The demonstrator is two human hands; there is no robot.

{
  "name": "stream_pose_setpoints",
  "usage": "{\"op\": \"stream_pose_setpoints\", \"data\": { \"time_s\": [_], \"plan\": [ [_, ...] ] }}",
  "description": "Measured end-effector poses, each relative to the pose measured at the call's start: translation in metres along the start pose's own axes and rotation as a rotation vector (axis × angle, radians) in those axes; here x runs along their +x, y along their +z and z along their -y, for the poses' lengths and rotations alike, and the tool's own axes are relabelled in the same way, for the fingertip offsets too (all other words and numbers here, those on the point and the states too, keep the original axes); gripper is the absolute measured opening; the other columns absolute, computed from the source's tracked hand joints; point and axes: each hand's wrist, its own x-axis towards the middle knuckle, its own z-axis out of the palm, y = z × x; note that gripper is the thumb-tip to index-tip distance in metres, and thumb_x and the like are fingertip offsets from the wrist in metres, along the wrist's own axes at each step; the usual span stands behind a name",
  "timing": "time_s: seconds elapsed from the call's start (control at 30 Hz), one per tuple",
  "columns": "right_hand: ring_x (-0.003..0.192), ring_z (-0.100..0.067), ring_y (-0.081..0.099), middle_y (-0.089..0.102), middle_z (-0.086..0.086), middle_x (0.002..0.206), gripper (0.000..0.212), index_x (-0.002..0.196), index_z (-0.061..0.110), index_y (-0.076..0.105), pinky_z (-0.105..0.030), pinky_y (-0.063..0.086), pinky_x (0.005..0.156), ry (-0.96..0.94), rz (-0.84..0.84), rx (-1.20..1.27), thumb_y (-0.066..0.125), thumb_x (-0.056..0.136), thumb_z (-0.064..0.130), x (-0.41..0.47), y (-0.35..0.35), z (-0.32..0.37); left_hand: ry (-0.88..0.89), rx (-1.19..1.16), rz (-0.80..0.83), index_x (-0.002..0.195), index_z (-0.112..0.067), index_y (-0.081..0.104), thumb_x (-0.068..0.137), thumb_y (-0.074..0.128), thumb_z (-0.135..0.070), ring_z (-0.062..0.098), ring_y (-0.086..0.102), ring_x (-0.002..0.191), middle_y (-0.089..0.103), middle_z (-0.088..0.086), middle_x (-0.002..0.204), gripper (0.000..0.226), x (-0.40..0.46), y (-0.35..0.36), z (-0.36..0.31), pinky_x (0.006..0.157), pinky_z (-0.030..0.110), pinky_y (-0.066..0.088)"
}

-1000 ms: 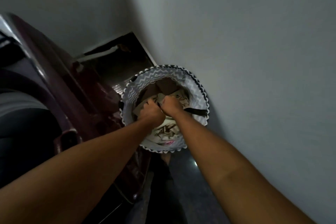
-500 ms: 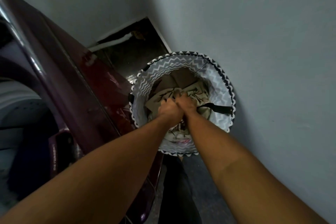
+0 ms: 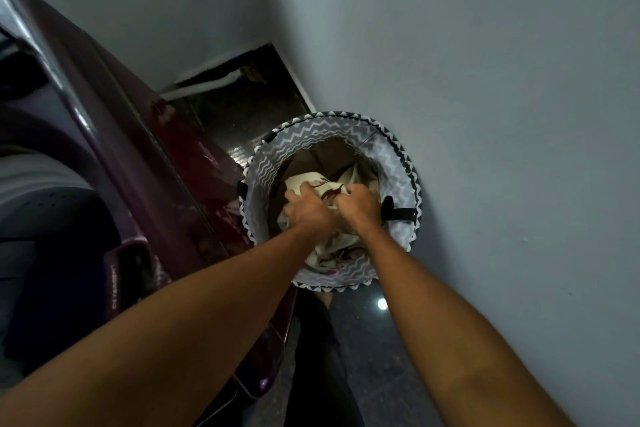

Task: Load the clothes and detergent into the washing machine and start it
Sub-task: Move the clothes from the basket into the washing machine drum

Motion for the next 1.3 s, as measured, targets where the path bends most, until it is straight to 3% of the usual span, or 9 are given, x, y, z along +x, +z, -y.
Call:
{"op": "stream_pose_setpoints", "data": {
  "time_s": [0.13, 0.27, 0.47, 0.67, 0.83, 1.0, 1.17, 1.23, 1.3],
  "plan": [
    [0.088, -0.033, 0.064, 0.072, -0.017, 0.097, 0.04, 0.095, 0.007, 0.074, -0.032, 0.047, 0.069, 0.013, -0.017, 0.11, 0.049, 0.071, 0.027, -0.015, -0.034, 0.014, 0.13, 0.037, 0.001, 0.149, -0.041, 0.019, 0.082, 0.072, -0.017, 0.036, 0.029, 0.137, 0.018, 0.0, 0.152, 0.09, -0.019, -0.014, -0.002, 0.108, 0.059, 0.034],
    [0.099, -0.037, 0.064, 0.07, -0.023, 0.108, 0.041, 0.104, 0.001, 0.072, -0.033, 0.045, 0.073, -0.023, -0.033, 0.063, 0.052, 0.08, 0.027, -0.029, -0.065, 0.031, 0.182, 0.086, 0.096, 0.149, -0.041, 0.019, 0.075, 0.076, -0.02, 0.038, 0.023, 0.142, 0.02, 0.001, 0.153, 0.095, -0.035, -0.029, 0.0, 0.11, 0.072, 0.018],
    [0.096, -0.036, 0.064, 0.071, -0.021, 0.106, 0.037, 0.096, 0.005, 0.074, -0.032, 0.044, 0.072, -0.11, -0.054, -0.042, 0.058, 0.073, 0.029, -0.06, -0.106, 0.063, 0.353, -0.092, 0.147, 0.15, -0.022, 0.023, 0.059, 0.092, -0.029, 0.031, 0.037, 0.134, 0.03, 0.008, 0.146, 0.114, -0.066, -0.054, 0.003, 0.107, 0.042, 0.042],
    [0.082, -0.034, 0.064, 0.069, -0.017, 0.078, 0.016, 0.072, 0.006, 0.071, -0.034, 0.045, 0.068, -0.167, -0.146, 0.004, 0.06, 0.076, 0.018, -0.092, -0.134, 0.093, 0.429, -0.224, 0.173, 0.153, -0.021, 0.015, 0.053, 0.095, -0.042, 0.022, 0.039, 0.133, 0.034, 0.005, 0.147, 0.13, -0.084, -0.074, -0.004, 0.097, 0.028, 0.042],
    [0.062, -0.024, 0.042, 0.038, 0.0, 0.054, 0.033, 0.052, 0.014, 0.035, -0.036, 0.026, 0.052, -0.208, -0.179, 0.043, 0.058, 0.076, 0.008, -0.1, -0.13, 0.102, 0.348, -0.2, 0.084, 0.151, -0.024, 0.016, 0.063, 0.089, -0.026, 0.034, 0.048, 0.125, 0.042, 0.014, 0.138, 0.114, -0.088, -0.079, -0.005, 0.101, 0.046, 0.048],
    [0.062, -0.016, 0.037, 0.043, 0.002, 0.065, 0.029, 0.062, 0.019, 0.038, -0.031, 0.028, 0.053, -0.313, -0.185, 0.186, 0.06, 0.072, 0.003, -0.104, -0.12, 0.114, 0.22, -0.2, -0.11, 0.127, -0.018, 0.04, 0.073, 0.082, -0.03, 0.033, 0.058, 0.109, 0.053, 0.012, 0.122, 0.07, -0.082, -0.091, 0.008, 0.081, 0.04, 0.051],
    [0.066, -0.015, 0.042, 0.049, -0.005, 0.084, 0.019, 0.07, 0.014, 0.047, -0.022, 0.03, 0.058, -0.468, -0.304, 0.215, 0.053, 0.074, -0.004, -0.108, -0.123, 0.12, 0.422, 0.051, -0.257, 0.114, -0.02, 0.058, 0.085, 0.067, -0.038, 0.032, 0.064, 0.102, 0.067, 0.009, 0.107, 0.035, -0.087, -0.11, 0.013, 0.078, 0.039, 0.051],
    [0.065, -0.019, 0.045, 0.052, -0.003, 0.076, 0.015, 0.07, 0.01, 0.049, -0.029, 0.032, 0.058, -0.46, -0.379, 0.244, 0.05, 0.075, -0.004, -0.108, -0.131, 0.127, 0.49, 0.151, -0.285, 0.125, -0.023, 0.054, 0.076, 0.072, -0.059, 0.031, 0.056, 0.118, 0.06, 0.007, 0.123, 0.063, -0.088, -0.114, 0.009, 0.091, 0.046, 0.047],
    [0.062, -0.02, 0.044, 0.05, -0.001, 0.065, 0.015, 0.068, 0.007, 0.049, -0.033, 0.033, 0.056, -0.398, -0.394, 0.312, 0.049, 0.081, -0.001, -0.106, -0.141, 0.138, 0.593, -0.006, -0.185, 0.15, -0.026, 0.027, 0.054, 0.082, -0.069, 0.029, 0.035, 0.138, 0.037, 0.006, 0.148, 0.119, -0.092, -0.118, 0.0, 0.11, 0.052, 0.036]
  ]
}}
